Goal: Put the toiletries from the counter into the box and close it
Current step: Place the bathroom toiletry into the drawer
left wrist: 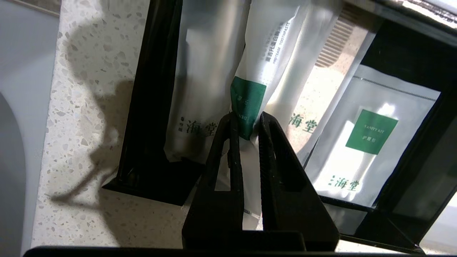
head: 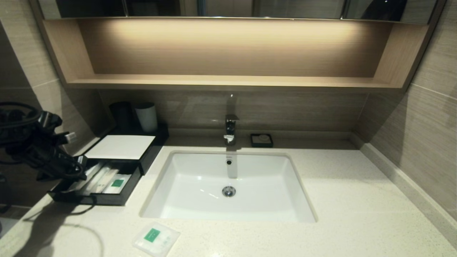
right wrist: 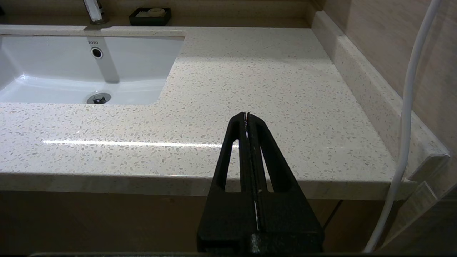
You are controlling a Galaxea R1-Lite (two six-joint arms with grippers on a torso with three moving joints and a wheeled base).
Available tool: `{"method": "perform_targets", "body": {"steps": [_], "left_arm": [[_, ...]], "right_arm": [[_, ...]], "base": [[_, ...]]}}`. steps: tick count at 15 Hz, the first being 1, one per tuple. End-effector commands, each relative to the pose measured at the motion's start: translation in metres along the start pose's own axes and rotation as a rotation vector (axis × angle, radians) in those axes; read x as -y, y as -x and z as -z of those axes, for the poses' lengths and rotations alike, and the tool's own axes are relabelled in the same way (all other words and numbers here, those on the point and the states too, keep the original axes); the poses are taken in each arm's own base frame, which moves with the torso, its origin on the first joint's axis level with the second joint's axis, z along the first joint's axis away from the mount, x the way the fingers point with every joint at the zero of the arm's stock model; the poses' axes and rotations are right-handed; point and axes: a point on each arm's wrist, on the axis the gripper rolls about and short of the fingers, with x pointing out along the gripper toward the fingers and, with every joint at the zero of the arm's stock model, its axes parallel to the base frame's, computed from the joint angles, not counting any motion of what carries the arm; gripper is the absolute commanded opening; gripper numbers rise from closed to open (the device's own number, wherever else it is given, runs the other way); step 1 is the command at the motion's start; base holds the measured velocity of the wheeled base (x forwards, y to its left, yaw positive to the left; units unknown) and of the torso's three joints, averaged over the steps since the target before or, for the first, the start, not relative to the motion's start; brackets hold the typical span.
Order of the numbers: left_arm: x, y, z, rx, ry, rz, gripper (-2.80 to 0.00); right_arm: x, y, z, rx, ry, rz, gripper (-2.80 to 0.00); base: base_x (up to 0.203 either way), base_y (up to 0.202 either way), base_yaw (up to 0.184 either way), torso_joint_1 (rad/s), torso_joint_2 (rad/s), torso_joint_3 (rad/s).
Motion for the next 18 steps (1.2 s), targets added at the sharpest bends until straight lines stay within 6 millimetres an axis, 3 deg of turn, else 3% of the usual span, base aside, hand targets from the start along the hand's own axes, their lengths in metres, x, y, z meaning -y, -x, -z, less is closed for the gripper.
{"method": "perform_targets", "body": {"steps": [1, 18], "left_arm": [[0.000, 0.000, -0.002, 0.015, -0.002, 0.000, -2.80], [-0.003, -0.009, -0.004, 0.053, 0.002, 0.002, -2.80]], "right_arm": [[0.000, 0.000, 0.000, -0.001, 0.001, -0.001, -2.80], [0.000, 0.000, 0.000, -0.001, 0.001, 0.000, -2.80]], "base": [[0.000, 0.000, 0.000, 0.000, 0.00, 0.000], [0.000, 0.000, 0.000, 0.000, 0.00, 0.000]]}}
